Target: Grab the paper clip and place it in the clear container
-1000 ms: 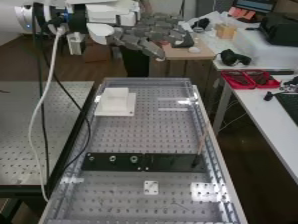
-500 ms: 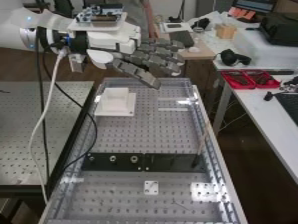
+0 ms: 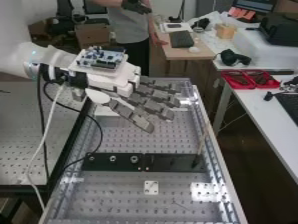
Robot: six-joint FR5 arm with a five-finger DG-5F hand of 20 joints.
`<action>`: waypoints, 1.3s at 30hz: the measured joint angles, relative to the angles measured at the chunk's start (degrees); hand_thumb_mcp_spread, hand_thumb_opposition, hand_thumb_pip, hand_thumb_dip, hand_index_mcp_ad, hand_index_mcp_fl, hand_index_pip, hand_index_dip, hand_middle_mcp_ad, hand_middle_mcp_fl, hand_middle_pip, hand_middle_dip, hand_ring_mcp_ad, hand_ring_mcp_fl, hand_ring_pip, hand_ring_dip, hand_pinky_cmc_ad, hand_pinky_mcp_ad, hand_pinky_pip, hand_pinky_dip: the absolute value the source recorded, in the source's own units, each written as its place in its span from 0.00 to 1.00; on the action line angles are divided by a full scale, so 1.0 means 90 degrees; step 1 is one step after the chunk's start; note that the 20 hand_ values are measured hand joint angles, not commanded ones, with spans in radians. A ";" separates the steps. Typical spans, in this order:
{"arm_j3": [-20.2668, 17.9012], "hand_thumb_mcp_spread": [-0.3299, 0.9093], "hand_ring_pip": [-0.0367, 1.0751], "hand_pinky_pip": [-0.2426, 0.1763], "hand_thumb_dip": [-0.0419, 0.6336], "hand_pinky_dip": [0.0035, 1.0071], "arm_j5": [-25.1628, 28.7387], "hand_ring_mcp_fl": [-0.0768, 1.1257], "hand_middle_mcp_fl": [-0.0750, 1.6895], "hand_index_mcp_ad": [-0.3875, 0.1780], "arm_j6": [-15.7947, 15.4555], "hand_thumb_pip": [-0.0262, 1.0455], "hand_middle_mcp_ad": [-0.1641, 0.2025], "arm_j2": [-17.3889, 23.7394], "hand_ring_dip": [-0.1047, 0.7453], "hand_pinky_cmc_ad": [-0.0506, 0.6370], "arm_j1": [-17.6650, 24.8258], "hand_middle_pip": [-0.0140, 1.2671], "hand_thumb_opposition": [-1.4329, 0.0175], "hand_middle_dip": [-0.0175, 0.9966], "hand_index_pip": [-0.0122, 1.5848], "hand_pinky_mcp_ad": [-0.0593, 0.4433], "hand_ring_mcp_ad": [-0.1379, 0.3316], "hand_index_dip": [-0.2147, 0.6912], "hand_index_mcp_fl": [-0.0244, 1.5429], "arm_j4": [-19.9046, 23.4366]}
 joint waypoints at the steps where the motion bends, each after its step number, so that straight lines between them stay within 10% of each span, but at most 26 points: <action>1: -0.0002 0.52 0.12 0.36 0.32 0.44 -0.0005 0.06 0.05 0.57 0.0000 0.53 0.63 -0.0024 0.22 0.60 -0.0018 0.10 0.45 0.17 0.08 0.70 0.64 0.30 0.05 0.0013; 39: 0.1256 0.58 0.11 0.37 0.44 0.29 -0.1963 0.06 0.05 0.46 -0.0558 0.62 0.63 -0.2094 0.24 0.59 -0.1618 0.10 0.42 0.17 0.87 0.70 0.63 0.31 0.04 0.0393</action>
